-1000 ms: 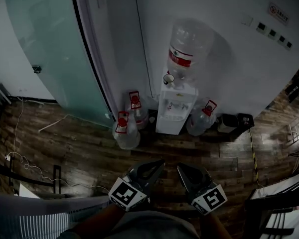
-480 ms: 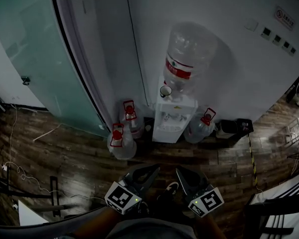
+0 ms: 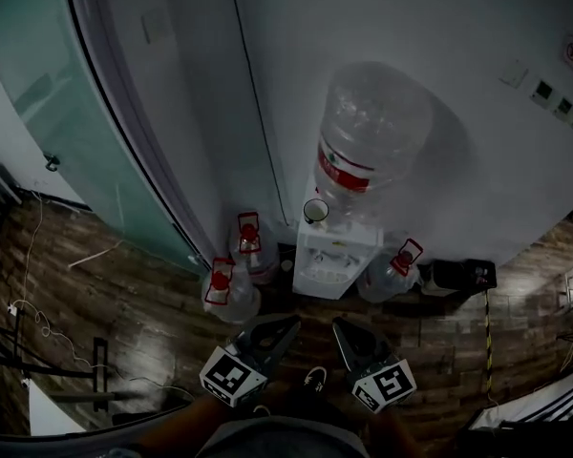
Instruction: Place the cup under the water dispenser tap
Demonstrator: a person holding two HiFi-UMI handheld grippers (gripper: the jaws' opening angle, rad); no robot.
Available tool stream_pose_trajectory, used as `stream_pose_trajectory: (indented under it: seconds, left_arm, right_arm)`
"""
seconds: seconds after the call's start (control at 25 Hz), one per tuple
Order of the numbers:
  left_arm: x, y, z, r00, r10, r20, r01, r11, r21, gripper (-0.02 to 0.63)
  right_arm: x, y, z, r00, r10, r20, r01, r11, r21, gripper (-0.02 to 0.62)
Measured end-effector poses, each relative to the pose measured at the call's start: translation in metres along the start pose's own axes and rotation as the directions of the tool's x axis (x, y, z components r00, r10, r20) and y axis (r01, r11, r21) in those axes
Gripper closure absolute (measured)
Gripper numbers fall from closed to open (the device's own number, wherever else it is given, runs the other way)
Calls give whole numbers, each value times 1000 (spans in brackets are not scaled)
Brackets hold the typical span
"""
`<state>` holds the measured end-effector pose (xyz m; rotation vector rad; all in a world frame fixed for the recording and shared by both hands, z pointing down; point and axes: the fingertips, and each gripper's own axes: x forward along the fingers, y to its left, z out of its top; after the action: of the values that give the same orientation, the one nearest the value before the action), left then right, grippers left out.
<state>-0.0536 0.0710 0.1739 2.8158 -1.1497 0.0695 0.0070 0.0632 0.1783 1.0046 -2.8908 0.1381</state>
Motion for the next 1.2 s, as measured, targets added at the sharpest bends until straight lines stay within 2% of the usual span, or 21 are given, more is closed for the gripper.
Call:
stream_pose_trajectory:
  seconds: [0.24,0.36,0.52,0.64,0.8,0.88,1.2]
  left_arm:
    - [47,42,-13,995,102,-8,-102,995,-22,598]
    - [67,65,-22,992,128,-2,-128,992,-12,600]
    - [90,97,-31,989,150,-19,-150,987,-62,599]
    - [104,124,-48,989,148,-22,-149,987,-57,599]
    - [125,155,-75,990,129,-51,-133,987,-88,599]
    - [136,171,-87,991,120,-54,-125,988,-92,599]
    - [175,209,-125,995,86,-53,-90,993,-80,600]
  right_arm:
    - [34,-59,-20,999,45,-25,-45,999,18,581]
    - [55,-87,-34,999,30,-42,-29,999,14,581]
    - [86,-116,-51,998,-3,-57,5,1000,24,581]
    - [110,-132,-67,997,-22,-71,24,1000,20,581]
    - [143,-155,-90,994,-69,-87,71,997,13,577]
    - [162,-167,-103,992,-85,-96,87,996,10,514]
    - [210,-211,-145,979,-153,-134,157,987,18,452]
